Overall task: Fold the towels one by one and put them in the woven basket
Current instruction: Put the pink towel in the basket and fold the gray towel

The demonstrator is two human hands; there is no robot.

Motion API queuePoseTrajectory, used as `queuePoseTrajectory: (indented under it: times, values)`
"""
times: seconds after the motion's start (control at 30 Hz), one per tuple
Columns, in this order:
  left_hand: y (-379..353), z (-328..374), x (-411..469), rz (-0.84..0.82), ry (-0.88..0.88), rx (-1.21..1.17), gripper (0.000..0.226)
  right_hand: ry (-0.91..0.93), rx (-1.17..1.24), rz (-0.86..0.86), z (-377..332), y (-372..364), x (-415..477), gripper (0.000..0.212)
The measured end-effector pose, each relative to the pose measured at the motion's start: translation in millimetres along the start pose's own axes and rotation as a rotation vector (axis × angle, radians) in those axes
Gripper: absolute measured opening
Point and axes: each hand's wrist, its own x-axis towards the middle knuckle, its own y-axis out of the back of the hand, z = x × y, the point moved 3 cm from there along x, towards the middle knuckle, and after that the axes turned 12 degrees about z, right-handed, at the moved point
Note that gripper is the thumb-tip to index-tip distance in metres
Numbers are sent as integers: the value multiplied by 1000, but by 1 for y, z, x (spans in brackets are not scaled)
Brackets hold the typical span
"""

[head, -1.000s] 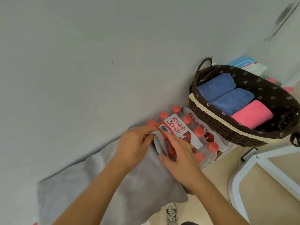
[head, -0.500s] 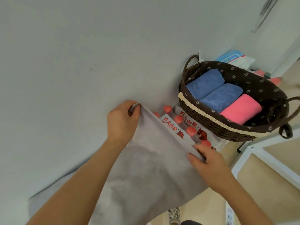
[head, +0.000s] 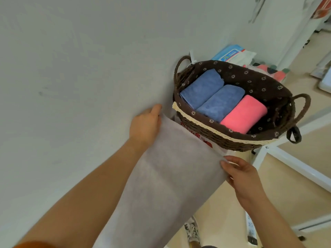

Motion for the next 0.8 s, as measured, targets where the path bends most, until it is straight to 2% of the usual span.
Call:
queuePoseTrajectory:
  times: [0.1,0.13,0.2,0.27,0.37,0.43,0.53,0.8]
  values:
    - [-6,4,-4,-23,-29,-41,50,186,-160,184,7,1,6,14]
    - [-7,6,-9,-24,-50,-69,52,306,-272,241,7,2,4,15]
    - [-6,12,-24,15,-105,-129,48,663,-518,298,3,1,-7,20]
    - [-11,17,-41,-18,-133,-121,44,984,-659,185,3,-10,-22,32]
    - [-27,21,-56,-288,-59,0,76,1231,-941,-33,18,-36,-34,48]
    - [-34,22,-55,-309,-48,36,82,1227,-1111,-98,27,-46,-34,58]
    - [-39,25,-49,-331,-73,63,83,1160,-1233,-99,28,-47,-27,69]
    - [-39,30,-34,-342,-62,85,66,1080,-1324,-44,21,-45,-24,75]
